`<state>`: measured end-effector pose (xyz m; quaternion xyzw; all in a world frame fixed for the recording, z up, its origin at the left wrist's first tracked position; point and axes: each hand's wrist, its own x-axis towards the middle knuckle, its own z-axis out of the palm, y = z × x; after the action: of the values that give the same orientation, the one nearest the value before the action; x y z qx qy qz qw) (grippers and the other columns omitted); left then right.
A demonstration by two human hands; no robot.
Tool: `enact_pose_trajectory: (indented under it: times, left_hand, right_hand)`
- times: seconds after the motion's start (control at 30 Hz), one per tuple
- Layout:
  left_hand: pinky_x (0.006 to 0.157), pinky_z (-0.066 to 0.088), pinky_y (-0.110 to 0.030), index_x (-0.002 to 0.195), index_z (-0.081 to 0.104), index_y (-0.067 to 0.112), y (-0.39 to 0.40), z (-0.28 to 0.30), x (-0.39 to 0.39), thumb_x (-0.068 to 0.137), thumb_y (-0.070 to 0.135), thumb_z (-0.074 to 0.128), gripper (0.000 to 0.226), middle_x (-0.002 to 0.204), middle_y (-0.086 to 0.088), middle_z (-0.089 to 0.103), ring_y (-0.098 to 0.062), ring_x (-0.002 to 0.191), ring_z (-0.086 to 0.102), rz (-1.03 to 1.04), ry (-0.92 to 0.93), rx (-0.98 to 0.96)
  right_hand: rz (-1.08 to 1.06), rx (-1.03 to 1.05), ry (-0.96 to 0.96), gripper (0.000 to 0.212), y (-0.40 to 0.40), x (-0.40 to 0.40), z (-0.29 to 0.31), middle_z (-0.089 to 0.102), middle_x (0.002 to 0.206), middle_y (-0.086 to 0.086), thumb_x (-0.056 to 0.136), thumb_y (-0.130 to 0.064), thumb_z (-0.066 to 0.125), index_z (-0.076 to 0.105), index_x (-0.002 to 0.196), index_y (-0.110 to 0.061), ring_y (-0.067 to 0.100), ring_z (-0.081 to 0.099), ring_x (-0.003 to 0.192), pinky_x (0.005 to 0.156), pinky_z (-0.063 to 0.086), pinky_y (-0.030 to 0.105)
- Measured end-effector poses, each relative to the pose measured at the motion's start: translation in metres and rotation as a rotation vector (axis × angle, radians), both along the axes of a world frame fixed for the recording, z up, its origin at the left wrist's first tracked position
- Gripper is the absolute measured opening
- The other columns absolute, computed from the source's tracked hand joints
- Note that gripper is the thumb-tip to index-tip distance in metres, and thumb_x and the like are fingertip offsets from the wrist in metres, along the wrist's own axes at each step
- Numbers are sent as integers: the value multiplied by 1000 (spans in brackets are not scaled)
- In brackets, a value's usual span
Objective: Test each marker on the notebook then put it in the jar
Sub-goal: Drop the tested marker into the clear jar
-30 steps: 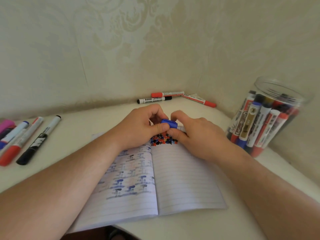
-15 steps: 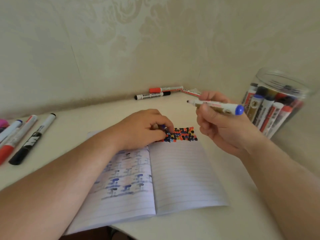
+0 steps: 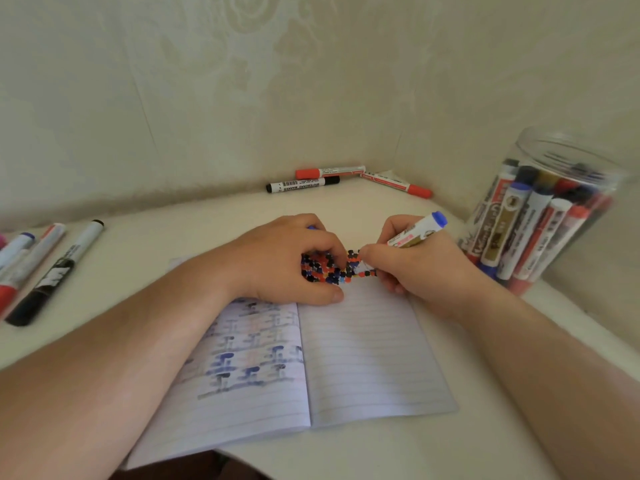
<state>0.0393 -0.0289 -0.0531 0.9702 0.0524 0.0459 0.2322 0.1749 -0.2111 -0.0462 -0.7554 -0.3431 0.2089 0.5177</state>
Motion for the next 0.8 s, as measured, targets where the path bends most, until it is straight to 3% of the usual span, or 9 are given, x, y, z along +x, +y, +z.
enact_pose_trajectory:
  times: [0.4,0.6,0.8]
  left_hand:
    - [101,48,-36,112,62,58,1,-3,1,62,78,62,54,115,24,51,3,112,51,1,-18,-7]
    - [101,48,-35,112,62,58,2,-4,2,62,78,63,53,115,24,51,4,112,51,-3,-16,-17]
    - [100,49,-36,111,62,59,2,-4,3,62,77,64,52,114,24,51,3,111,52,-2,-24,-24]
  right_hand:
    - [-72,-71,-48,27,2,-2,-2,65,57,12,82,-12,74,53,66,-12,21,60,47,52,50,32]
    - [-85,-97,-73,27,4,-3,-3,60,55,11,80,-12,71,48,65,-14,19,55,44,47,43,29]
    - [-64,-76,-45,29,2,-3,-1,63,56,11,83,-11,74,52,66,-12,19,58,46,47,46,29]
